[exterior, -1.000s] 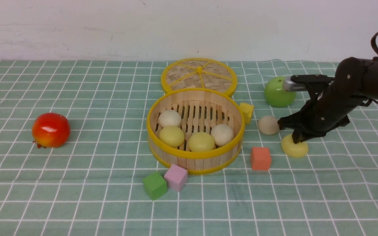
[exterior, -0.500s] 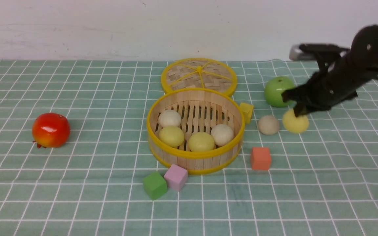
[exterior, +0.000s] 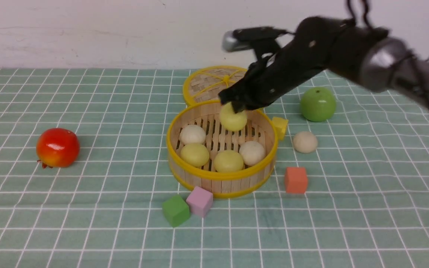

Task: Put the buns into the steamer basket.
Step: Use the right arm to put the steamed stuffed bun into the steamer, then use the right arm to grab a steamed stuffed bun

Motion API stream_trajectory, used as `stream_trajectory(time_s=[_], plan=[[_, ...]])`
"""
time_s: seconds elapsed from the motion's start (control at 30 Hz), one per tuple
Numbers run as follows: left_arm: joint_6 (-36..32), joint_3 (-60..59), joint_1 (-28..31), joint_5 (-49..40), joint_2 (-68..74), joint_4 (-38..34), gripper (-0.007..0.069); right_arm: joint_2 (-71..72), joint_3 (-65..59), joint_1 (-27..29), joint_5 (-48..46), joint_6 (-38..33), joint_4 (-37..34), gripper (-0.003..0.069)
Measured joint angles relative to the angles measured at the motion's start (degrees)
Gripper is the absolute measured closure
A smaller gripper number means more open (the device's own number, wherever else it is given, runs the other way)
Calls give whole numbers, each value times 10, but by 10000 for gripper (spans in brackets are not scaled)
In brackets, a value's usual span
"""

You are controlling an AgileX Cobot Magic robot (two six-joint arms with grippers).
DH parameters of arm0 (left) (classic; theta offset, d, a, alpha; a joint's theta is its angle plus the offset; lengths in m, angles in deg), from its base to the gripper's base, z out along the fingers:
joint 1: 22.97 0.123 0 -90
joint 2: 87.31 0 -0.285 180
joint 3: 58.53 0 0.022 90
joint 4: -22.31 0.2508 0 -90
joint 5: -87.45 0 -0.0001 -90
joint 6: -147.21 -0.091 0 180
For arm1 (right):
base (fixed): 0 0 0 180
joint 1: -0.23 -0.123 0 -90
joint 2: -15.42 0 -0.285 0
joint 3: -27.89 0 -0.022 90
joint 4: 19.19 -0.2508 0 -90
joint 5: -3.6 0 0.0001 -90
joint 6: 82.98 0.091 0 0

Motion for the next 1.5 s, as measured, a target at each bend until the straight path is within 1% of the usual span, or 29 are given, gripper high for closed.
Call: stream_trajectory(time_s=[0.27,0.33,0.43,0.5,0.6,0.67,0.7,0.73,0.77,0.8,0.87,1.07,1.2,1.23,1.37,1.5], plan=[[0,0,0,0,0,0,386,-61,23,0,8,1,5,662],[0,0,0,0,0,0,386,-65,24,0,10,1,5,649],[0,0,0,0,0,0,386,-66,25,0,15,1,5,603],[0,0,0,0,0,0,386,-66,25,0,16,1,5,550],[0,0,0,0,0,0,386,-66,25,0,16,1,5,456],[0,0,0,0,0,0,386,-63,25,0,16,1,5,381],[0,0,0,0,0,0,386,-62,25,1,15,1,5,362],[0,0,0,0,0,0,386,-59,25,2,11,1,5,326],[0,0,0,0,0,0,386,-58,25,3,11,1,5,315],[0,0,0,0,0,0,386,-51,25,5,1,1,10,279],[0,0,0,0,0,0,386,-39,25,7,-5,1,14,251],[0,0,0,0,0,0,386,-4,27,22,-33,1,34,235],[0,0,0,0,0,0,386,6,29,46,-57,1,57,231],[0,0,0,0,0,0,386,6,29,64,-73,1,65,231],[0,0,0,0,0,0,386,5,29,107,-101,1,72,231],[0,0,0,0,0,0,386,5,29,135,-111,-4,77,231]])
